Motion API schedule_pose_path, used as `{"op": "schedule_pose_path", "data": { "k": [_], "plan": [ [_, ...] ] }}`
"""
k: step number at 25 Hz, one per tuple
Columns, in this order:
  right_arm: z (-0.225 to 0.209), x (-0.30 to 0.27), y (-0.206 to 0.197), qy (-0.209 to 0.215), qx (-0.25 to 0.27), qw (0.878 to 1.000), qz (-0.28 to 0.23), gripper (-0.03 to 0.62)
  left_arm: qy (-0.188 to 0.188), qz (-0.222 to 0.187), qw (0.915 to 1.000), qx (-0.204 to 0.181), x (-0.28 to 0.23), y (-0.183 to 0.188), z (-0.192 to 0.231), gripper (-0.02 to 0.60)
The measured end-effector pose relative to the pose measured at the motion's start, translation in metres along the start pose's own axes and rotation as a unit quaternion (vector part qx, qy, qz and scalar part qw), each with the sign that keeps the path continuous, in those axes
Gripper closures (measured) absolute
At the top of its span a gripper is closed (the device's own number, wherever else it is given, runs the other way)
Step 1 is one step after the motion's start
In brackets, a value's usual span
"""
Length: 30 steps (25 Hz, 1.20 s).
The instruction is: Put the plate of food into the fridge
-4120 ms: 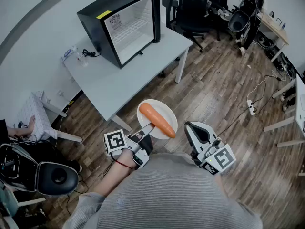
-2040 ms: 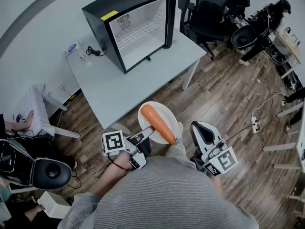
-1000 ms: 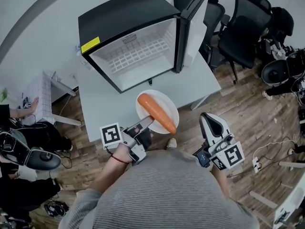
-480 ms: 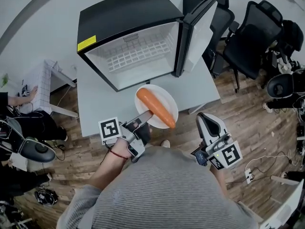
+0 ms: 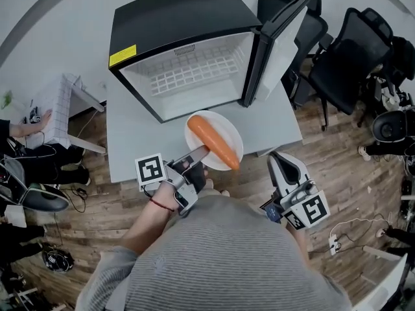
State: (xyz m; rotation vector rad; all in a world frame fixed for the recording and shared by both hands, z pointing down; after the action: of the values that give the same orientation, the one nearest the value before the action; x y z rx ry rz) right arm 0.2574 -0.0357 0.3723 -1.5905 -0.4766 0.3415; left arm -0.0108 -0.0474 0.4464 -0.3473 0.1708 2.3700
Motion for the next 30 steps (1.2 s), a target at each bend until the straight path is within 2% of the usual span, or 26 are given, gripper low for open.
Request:
{"op": "schedule_pose_path", "data": {
  "k": [10,20,30],
  "plan": [
    [-0.005,-0.046,0.003,0.032,-0.001,0.999,0.005,0.580,0.030,-0.022,0.9991,0.019,-0.003,0.036,0.013,0.546],
    [-0.006,-0.102,0.000,0.103,-0.003,0.995,0.016,0.580,0.051,-0.017,0.9985,0.009,-0.028,0.078,0.014,0.546],
    [-0.016,-0.137,-0.002,0.125,-0.005,0.992,0.021,0.580,0.068,-0.022,0.9970,0.030,-0.054,0.120,0.025,0.546]
  ]
}}
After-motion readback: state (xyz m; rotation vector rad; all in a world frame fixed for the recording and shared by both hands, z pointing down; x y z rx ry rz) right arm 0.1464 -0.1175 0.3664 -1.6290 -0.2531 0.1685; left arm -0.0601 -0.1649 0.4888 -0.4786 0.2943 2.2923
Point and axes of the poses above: the fingertips, and each gripper's own axes: x backward along the fingers, z to its left, y out of its top, the point moved 8 cm from there along x, backward along the fingers, and after that the axes turned 14 degrees about y, right-handed, at the moved point
